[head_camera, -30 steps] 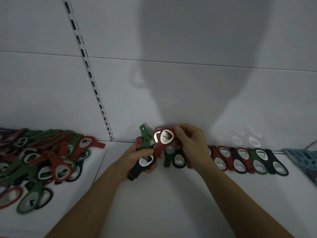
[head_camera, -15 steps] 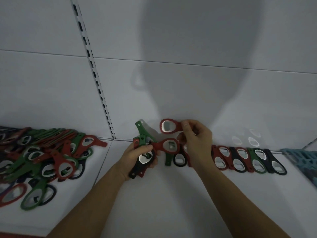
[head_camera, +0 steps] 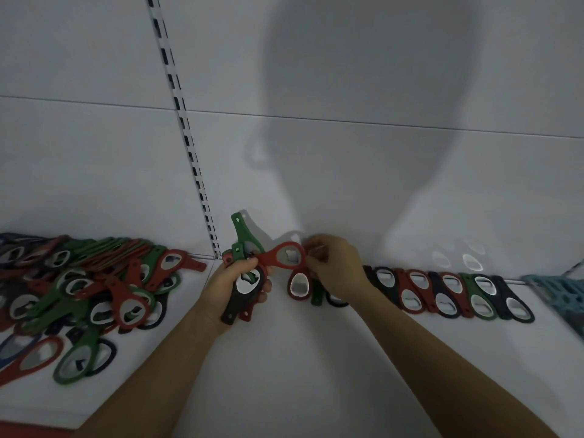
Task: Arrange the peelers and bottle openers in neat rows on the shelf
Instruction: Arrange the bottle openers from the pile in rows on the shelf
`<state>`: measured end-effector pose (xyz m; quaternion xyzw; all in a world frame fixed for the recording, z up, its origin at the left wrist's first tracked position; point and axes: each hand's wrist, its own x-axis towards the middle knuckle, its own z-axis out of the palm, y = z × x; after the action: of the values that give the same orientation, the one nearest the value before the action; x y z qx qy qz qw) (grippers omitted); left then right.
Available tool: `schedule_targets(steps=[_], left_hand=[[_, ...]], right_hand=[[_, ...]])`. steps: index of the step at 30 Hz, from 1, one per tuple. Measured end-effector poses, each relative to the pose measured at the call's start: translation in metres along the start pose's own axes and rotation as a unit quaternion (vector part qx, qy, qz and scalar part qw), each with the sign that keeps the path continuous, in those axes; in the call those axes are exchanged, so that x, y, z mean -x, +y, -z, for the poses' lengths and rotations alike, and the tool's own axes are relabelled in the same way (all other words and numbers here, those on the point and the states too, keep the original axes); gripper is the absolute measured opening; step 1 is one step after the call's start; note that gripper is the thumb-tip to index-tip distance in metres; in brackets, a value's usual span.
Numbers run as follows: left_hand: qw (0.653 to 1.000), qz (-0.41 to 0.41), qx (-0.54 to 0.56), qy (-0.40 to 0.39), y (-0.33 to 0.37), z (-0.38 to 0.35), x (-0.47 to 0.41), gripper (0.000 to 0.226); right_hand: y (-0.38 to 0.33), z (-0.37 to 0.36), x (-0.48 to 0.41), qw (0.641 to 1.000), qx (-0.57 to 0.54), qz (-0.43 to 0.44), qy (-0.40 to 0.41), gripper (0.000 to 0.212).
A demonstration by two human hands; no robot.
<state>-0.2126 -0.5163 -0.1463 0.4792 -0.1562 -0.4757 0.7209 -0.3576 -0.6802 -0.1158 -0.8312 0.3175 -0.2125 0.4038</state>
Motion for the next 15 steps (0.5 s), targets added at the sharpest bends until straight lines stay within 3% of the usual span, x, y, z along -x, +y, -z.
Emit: schedule_targets(steps=[3, 5, 7, 9, 11, 13, 15], left_hand=[[1.0, 0.01, 0.002, -0.003, 0.001, -0.001, 0.0, 0.023], [1.0, 0.016, 0.006, -0.002, 0.003, -0.001, 0.002, 0.022], [1.0, 0.015, 0.009, -0.001, 0.004, -0.001, 0.003, 0.026], [1.0, 0.01, 0.002, -0.007, 0.005, -0.006, 0.005, 0.028], [1.0, 0.006, -0.025, -0.012, 0.004, -0.013, 0.008, 0.025], [0.999, 0.013, -0.043, -0.014, 0.004, -0.021, 0.01, 0.031], [0.999, 0.029, -0.039, -0.014, 0.006, -0.025, 0.013, 0.047]], right_hand=[[-0.004, -0.004, 0.002, 0.994, 0.104, 0.037, 0.014, 0.027], [-0.009, -0.002, 0.01, 0.991, 0.106, 0.064, 0.055, 0.027], [-0.015, 0.002, 0.019, 0.996, -0.031, 0.064, 0.046, 0.03], [-0.022, 0.005, 0.026, 0.973, -0.223, 0.034, -0.044, 0.031], [-0.026, 0.005, 0.027, 0.965, -0.247, 0.062, -0.061, 0.016], [-0.027, 0.005, 0.027, 0.974, -0.207, 0.087, -0.009, 0.013], [-0.027, 0.013, 0.025, 0.962, -0.261, 0.057, 0.052, 0.012]])
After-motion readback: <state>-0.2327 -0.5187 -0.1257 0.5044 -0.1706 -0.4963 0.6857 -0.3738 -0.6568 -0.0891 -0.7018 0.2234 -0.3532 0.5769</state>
